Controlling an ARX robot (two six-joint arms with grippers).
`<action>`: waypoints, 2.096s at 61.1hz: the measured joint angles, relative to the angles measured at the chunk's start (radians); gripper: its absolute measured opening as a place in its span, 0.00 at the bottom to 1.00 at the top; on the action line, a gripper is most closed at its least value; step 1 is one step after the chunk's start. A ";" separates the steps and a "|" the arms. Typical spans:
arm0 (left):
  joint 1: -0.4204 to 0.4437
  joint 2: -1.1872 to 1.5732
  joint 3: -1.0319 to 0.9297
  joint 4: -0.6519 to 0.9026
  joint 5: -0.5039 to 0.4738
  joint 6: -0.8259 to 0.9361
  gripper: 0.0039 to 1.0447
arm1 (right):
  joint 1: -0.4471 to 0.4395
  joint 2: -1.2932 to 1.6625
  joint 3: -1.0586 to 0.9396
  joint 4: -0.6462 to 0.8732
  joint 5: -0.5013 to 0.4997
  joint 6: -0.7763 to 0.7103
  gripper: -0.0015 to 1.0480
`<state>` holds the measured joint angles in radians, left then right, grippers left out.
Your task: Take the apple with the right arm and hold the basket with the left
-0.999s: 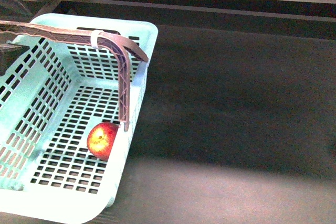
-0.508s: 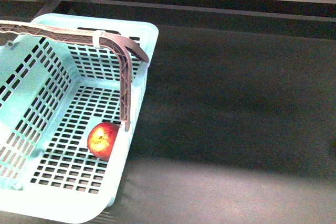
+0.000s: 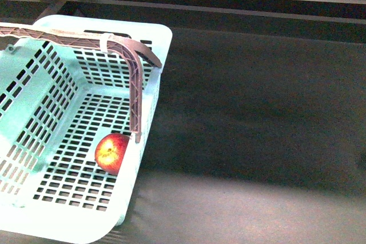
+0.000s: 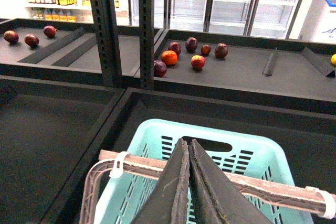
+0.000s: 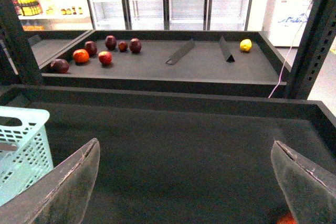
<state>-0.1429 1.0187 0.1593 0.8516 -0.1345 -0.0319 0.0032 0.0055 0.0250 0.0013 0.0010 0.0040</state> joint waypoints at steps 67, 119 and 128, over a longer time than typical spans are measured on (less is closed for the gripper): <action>0.138 -0.696 -0.144 -0.528 0.134 0.021 0.03 | 0.000 0.000 0.000 0.000 0.001 0.000 0.91; 0.138 -1.012 -0.144 -0.850 0.134 0.021 0.03 | 0.000 0.000 0.000 0.000 0.001 0.000 0.91; 0.138 -1.012 -0.144 -0.850 0.134 0.021 0.03 | 0.000 0.000 0.000 0.000 0.001 0.000 0.91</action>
<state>-0.0044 0.0063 0.0154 0.0017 -0.0002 -0.0109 0.0032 0.0051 0.0250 0.0013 0.0017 0.0036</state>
